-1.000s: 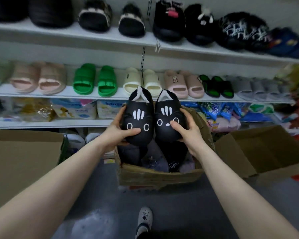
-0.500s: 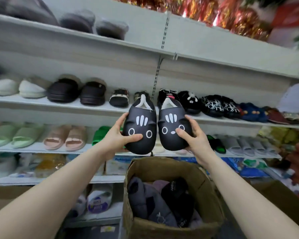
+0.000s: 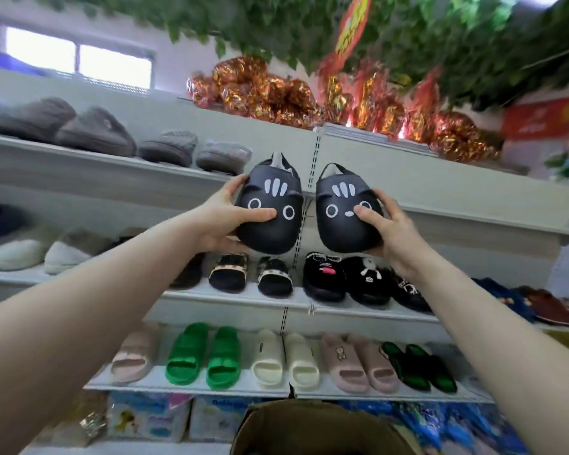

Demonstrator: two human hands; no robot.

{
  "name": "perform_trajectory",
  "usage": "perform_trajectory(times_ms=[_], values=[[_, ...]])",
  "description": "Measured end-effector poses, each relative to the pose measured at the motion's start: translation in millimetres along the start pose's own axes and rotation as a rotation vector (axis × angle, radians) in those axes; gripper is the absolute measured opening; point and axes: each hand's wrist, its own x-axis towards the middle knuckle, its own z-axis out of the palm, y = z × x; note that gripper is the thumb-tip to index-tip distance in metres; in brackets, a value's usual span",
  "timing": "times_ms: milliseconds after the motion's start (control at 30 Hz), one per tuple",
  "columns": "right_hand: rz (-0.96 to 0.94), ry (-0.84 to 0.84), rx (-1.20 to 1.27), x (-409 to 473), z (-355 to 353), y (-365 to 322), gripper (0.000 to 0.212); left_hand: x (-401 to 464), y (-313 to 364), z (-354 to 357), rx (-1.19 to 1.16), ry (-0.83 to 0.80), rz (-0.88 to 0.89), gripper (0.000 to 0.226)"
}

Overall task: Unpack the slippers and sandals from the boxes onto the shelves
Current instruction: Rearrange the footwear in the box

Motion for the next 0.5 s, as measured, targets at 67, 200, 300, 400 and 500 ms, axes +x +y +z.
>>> perform_trajectory(times_ms=[67,200,300,400,500], values=[[0.027,0.009,0.008,29,1,-8,0.052,26,13,3,0.02,0.022,-0.02,0.088],[0.074,-0.017,-0.01,86,2,-12,0.042,74,35,13,0.033,0.077,-0.057,0.086],[0.135,-0.031,-0.05,127,1,-6,0.036,110,43,21,0.039,0.108,-0.054,0.075],[0.161,0.011,-0.054,161,0,2,0.036,146,40,28,0.089,0.161,-0.006,0.063],[0.122,0.061,-0.055,191,2,12,0.039,183,34,29,0.257,0.286,0.116,0.048]])
